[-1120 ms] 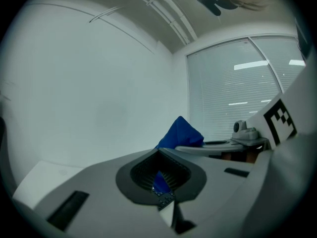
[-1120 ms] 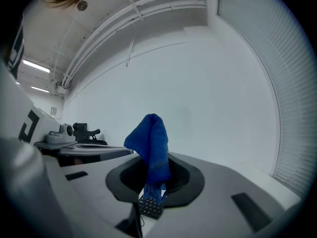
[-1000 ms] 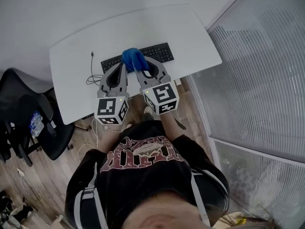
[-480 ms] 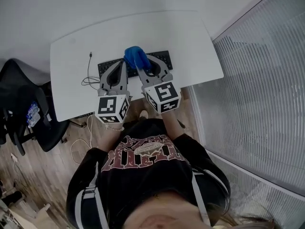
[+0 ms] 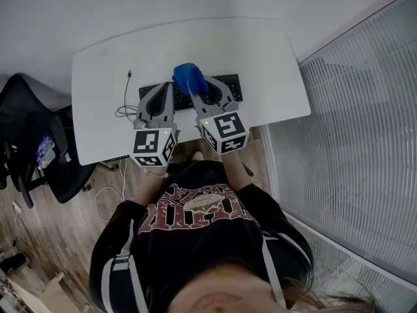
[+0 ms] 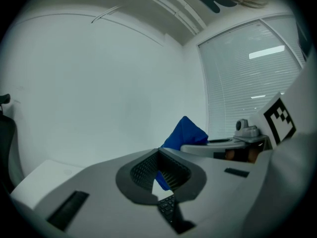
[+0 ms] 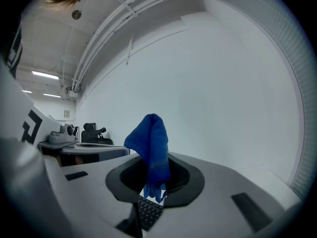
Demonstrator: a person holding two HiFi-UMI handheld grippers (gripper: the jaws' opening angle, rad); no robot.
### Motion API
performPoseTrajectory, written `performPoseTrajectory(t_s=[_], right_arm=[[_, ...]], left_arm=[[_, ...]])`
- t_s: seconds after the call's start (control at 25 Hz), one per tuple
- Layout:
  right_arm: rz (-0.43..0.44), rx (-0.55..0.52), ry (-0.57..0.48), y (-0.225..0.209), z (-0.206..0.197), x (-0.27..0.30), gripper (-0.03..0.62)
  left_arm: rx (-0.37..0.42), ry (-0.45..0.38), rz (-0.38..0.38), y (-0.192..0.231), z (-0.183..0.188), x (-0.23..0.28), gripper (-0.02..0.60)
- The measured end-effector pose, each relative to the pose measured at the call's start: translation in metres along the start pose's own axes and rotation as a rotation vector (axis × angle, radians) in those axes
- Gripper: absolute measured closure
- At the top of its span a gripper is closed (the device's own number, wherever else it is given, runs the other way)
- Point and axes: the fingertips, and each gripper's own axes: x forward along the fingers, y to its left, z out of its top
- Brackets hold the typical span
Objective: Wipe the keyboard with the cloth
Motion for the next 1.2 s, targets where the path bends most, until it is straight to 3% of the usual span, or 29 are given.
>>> performPoseTrajectory(t_s=[0.44,0.64,1.2], right_arm=[[-0.008,0.003,0.043,0.008,-0.010,0.071,0.530],[-0.004,0.019,0.091,0.017,-0.026,0.103,0.530],[0.005,0.057,0.263,0.033,-0.096,0.151,0.530]], left_arm=[[-0.012,0.043,-0.003,0.064,-0.010,0.025,0.548],[-0.056,0.089,-0.001,0.098,-0.029,0.031,0.548],[-0.136,0.363,0.060,0.166,-0.149,0.026,0.548]])
